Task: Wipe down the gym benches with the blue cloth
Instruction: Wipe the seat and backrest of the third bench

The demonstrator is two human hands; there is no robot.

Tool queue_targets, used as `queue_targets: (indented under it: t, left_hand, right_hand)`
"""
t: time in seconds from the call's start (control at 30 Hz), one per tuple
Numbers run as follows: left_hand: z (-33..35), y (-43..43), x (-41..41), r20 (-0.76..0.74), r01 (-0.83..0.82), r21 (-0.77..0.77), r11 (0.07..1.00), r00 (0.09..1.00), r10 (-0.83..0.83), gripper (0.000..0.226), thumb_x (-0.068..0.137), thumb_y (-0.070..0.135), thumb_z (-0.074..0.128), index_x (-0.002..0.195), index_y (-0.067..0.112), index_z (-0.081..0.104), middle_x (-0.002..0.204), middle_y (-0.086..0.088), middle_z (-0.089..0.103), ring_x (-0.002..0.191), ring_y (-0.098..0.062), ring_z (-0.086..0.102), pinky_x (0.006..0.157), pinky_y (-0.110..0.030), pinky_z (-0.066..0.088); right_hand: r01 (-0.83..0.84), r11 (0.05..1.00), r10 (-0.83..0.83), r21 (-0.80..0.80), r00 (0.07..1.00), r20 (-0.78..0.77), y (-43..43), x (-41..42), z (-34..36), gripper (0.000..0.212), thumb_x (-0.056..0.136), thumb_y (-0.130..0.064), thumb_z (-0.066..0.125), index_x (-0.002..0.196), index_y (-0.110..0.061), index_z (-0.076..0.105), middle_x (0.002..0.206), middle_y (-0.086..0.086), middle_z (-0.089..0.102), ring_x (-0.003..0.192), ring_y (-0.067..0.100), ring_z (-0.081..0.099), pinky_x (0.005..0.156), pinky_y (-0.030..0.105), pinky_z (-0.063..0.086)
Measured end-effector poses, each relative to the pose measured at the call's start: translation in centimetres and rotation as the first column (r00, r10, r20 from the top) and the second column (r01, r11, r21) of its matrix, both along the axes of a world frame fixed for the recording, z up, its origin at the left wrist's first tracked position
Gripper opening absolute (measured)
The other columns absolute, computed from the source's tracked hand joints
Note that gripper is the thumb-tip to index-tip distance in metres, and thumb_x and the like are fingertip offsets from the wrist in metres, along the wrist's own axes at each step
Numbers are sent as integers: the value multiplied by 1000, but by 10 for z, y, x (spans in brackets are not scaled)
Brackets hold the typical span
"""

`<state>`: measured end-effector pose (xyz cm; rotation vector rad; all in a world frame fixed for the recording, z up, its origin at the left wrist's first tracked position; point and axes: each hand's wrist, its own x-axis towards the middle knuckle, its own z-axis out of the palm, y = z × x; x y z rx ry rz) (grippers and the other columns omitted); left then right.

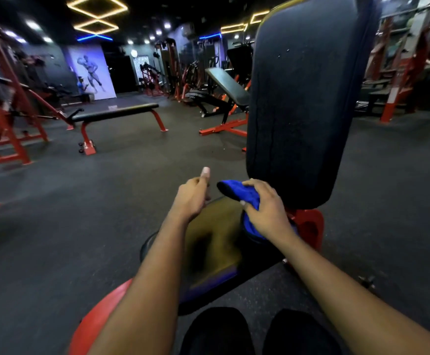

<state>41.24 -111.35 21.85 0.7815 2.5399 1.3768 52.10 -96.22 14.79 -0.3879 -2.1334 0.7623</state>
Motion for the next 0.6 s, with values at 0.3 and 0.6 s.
queue_targets:
  t: [0.3,0.6]
  left_hand:
    - [33,41,8,-329,460,31,887,843,-425,29,89,2,56,105,26,52,94,6,65,87,-23,61,77,-42,52]
    - [66,113,0,-553,604,309,735,742,-378,43,64,-14,35,90,17,49,84,1,54,80,-12,49,76,-24,38]
  right_hand:
    - [185,975,-221,-124,865,-450,14,40,37,69,77,-41,74,132,-8,49,139,5,42,128,22,45,102,45,46]
    - [274,880,-443,-388,770,-460,119,50,128,62,99,-58,27,145,-18,41,131,2,55,116,18,50,102,34,37]
